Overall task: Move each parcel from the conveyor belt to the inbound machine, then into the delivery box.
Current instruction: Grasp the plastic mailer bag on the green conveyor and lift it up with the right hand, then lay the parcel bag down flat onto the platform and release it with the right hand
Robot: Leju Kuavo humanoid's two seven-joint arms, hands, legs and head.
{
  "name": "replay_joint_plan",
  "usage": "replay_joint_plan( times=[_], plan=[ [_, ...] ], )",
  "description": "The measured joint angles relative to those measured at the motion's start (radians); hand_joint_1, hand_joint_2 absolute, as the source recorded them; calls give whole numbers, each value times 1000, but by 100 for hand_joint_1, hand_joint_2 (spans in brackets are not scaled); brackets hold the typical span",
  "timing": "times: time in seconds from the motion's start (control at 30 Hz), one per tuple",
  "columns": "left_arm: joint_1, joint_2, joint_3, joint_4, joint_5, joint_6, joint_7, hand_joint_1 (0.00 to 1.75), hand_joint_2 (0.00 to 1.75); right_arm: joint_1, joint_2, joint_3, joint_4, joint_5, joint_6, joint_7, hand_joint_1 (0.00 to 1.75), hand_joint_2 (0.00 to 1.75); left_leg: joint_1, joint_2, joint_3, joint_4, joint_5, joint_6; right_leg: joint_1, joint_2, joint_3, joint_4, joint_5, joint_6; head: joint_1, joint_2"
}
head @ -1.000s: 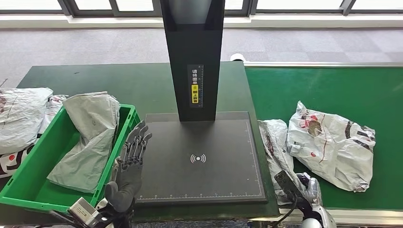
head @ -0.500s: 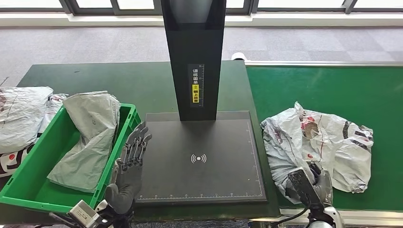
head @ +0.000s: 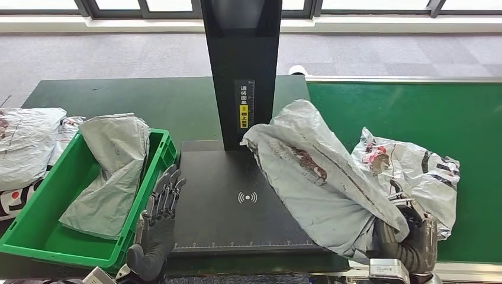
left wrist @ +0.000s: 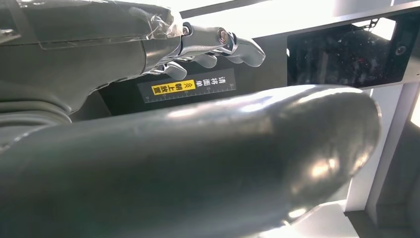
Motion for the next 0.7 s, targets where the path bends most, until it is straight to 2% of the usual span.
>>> replay_joint_plan(
  times=[0.2, 0.33, 0.53, 0.7],
  plan=[
    [5, 0, 0, -6, 0, 0, -1, 0, 0, 19, 0, 40, -52, -10, -6, -23, 175, 175, 0, 0, 0, 0, 0, 0, 0, 0, 1, 0, 0, 0, 0, 0],
    [10, 0, 0, -7, 0, -1, -3, 0, 0, 21, -8, 105, -71, -4, 32, -6, 175, 175, 0, 0, 0, 0, 0, 0, 0, 0, 1, 0, 0, 0, 0, 0],
    [8, 0, 0, -6, 1, -11, -3, 0, 0, -15, -36, 281, -28, 10, 97, 88, 175, 175, 1, 0, 1, 0, 0, 0, 0, 0, 1, 0, 0, 0, 0, 0],
    [-17, 0, 0, 17, 16, -27, 2, 0, 0, -84, -52, 378, 142, -41, 166, 226, 175, 175, 1, 0, 1, 0, 1, 0, 0, 0, 1, 0, 0, 0, 0, 0]
  ],
)
